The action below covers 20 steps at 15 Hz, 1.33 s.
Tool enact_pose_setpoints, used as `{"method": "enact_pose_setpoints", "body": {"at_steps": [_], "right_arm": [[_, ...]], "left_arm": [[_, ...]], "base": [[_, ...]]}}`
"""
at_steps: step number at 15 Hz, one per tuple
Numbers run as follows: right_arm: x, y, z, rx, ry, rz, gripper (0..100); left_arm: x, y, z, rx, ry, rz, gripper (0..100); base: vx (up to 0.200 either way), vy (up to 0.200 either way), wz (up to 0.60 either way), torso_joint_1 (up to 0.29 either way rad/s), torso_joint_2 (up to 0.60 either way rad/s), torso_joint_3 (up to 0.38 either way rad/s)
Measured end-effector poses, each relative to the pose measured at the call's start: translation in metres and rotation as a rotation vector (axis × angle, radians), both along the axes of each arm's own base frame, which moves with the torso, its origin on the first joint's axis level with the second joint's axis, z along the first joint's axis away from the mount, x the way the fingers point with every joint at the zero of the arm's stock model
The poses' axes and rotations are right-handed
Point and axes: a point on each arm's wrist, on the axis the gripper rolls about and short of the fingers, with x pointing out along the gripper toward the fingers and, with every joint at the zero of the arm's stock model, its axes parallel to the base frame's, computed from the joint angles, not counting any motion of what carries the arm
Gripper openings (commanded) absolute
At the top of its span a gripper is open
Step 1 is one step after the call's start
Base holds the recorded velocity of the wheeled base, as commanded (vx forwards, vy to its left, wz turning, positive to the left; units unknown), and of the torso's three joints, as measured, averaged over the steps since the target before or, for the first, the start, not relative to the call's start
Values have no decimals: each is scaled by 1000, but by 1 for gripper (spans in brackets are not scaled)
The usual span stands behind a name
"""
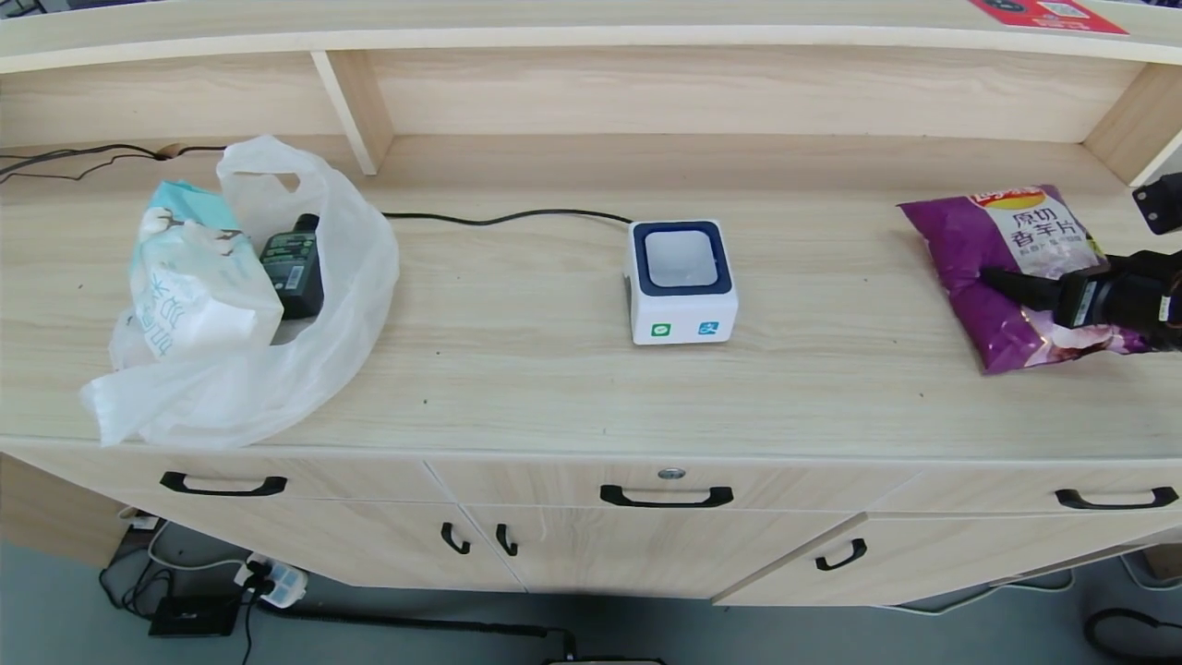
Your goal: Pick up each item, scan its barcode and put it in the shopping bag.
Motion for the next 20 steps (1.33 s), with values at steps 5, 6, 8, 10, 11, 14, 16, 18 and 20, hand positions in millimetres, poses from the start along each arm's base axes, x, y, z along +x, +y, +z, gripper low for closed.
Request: {"method": "enact_pose_setpoints", "body": {"at_steps": [5, 6, 8, 10, 11, 14, 16, 18, 20], "right_arm": [[4, 9, -1, 27, 7, 6, 100], [2, 10, 0, 32, 11, 1, 100], [-1, 12, 0, 33, 15, -2, 100], [-4, 13, 1, 32, 14, -23, 0], [-5, 13, 3, 35, 9, -26, 0], [-10, 14, 10, 41, -11, -28, 0], [-11, 15, 16, 50, -25, -27, 0], [-13, 17, 24, 65, -48, -24, 0], [-22, 20, 39, 105, -87, -24, 0]], "left_arm": [[0, 0, 0, 0, 0, 0, 100], [0, 0, 0, 0, 0, 0, 100], [0, 0, 0, 0, 0, 0, 100], [0, 0, 0, 0, 0, 0, 100], [0, 0, 0, 0, 0, 0, 100], [0, 0, 0, 0, 0, 0, 100], [0, 0, 0, 0, 0, 0, 100], [0, 0, 0, 0, 0, 0, 100], [0, 0, 0, 0, 0, 0, 100]], "base": [[0, 0, 0, 0, 0, 0], [0, 0, 0, 0, 0, 0], [0, 0, 0, 0, 0, 0], [0, 0, 0, 0, 0, 0], [0, 0, 0, 0, 0, 0], [0, 0, 0, 0, 0, 0], [0, 0, 0, 0, 0, 0], [0, 0, 0, 0, 0, 0], [0, 0, 0, 0, 0, 0]]}}
